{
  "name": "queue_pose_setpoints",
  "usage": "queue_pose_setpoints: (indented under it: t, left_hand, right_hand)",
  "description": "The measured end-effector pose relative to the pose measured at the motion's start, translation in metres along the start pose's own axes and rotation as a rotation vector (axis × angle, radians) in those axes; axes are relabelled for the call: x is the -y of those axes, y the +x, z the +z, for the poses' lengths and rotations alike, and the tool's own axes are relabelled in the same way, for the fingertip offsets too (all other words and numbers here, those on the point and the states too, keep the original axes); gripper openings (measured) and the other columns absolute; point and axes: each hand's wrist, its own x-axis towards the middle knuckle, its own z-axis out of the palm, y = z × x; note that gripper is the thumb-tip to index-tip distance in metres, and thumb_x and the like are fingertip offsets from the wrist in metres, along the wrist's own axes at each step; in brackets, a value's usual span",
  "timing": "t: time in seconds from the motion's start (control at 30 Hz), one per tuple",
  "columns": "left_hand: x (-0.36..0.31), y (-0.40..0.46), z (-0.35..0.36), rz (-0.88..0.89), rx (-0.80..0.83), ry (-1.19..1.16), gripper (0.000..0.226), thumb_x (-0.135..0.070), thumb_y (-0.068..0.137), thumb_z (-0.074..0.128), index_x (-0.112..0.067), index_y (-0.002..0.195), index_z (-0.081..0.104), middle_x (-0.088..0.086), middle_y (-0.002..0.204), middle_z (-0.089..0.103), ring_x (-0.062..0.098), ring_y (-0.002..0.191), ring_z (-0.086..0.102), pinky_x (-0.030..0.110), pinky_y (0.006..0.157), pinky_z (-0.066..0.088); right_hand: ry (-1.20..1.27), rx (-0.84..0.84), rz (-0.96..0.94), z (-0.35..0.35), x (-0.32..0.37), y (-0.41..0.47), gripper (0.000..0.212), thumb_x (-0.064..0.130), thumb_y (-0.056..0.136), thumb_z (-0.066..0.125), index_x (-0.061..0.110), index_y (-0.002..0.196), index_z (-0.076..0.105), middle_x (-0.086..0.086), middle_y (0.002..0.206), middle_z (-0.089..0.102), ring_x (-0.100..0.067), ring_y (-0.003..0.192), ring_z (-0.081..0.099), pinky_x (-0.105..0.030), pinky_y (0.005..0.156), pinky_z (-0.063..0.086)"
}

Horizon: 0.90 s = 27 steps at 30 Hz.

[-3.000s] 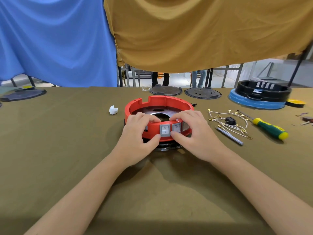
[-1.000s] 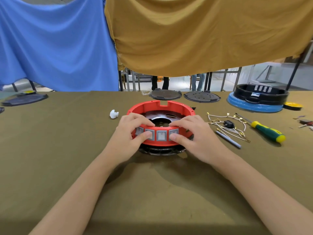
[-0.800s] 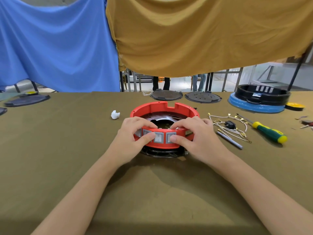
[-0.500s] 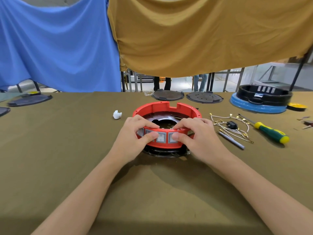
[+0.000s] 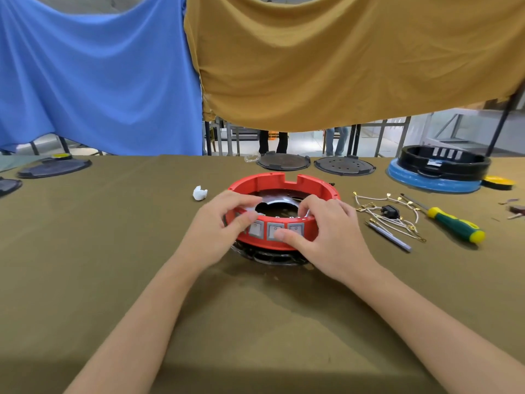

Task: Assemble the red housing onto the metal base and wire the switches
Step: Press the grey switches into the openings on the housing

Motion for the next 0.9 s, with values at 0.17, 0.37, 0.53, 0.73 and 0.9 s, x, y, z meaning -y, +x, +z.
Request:
queue_pose_setpoints:
  t: [0.17, 0.37, 0.53, 0.73, 0.9]
  left_hand:
    - [0.006, 0.004, -0.003, -0.040, 0.045, 0.110, 0.010, -0.021, 0.093, 0.068, -0.027, 0.099, 0.073, -0.009, 0.102, 0.060, 0.011, 0.107, 0.052, 0.015, 0.091, 0.036]
    - [0.010, 0.009, -0.004, 0.011, 0.030, 0.154, 0.007, -0.020, 0.091, 0.070, -0.024, 0.095, 0.074, -0.012, 0.092, 0.059, 0.016, 0.097, 0.050, 0.022, 0.085, 0.038]
    - [0.009, -0.002, 0.006, 0.030, -0.033, 0.122, 0.023, -0.043, 0.086, 0.071, -0.030, 0.105, 0.072, -0.017, 0.108, 0.058, 0.009, 0.110, 0.052, 0.028, 0.097, 0.043]
    - [0.009, -0.007, 0.012, 0.055, -0.033, 0.150, 0.032, -0.050, 0.089, 0.066, -0.033, 0.115, 0.068, -0.015, 0.121, 0.053, 0.008, 0.123, 0.045, 0.042, 0.110, 0.038]
    - [0.003, -0.007, 0.021, 0.085, -0.013, 0.271, 0.044, -0.060, 0.087, 0.052, -0.039, 0.126, 0.059, -0.014, 0.134, 0.045, 0.004, 0.132, 0.037, 0.037, 0.107, 0.028]
  right_hand:
    - [0.055, -0.015, 0.072, 0.001, 0.001, 0.005, 0.047, 0.067, 0.084, 0.055, 0.020, 0.084, 0.049, 0.009, 0.078, 0.055, -0.010, 0.081, 0.052, -0.037, 0.104, 0.031]
    - [-0.041, 0.057, 0.018, 0.001, 0.003, 0.006, 0.052, 0.073, 0.085, 0.035, 0.022, 0.085, 0.043, 0.015, 0.075, 0.045, -0.011, 0.081, 0.049, -0.037, 0.101, 0.032]
    - [0.032, 0.023, 0.010, 0.001, 0.000, 0.002, 0.049, 0.068, 0.088, 0.045, 0.019, 0.087, 0.048, 0.011, 0.080, 0.050, -0.011, 0.083, 0.048, -0.035, 0.102, 0.030]
    - [0.346, -0.169, 0.162, -0.011, -0.025, 0.008, 0.015, 0.037, 0.098, 0.051, 0.022, 0.097, 0.054, 0.008, 0.095, 0.056, -0.010, 0.094, 0.053, -0.024, 0.081, 0.046]
    - [-0.019, -0.105, 0.552, -0.028, -0.095, 0.039, 0.034, 0.008, 0.093, 0.054, 0.013, 0.127, 0.051, -0.011, 0.124, 0.054, -0.029, 0.121, 0.044, -0.041, 0.098, 0.040]
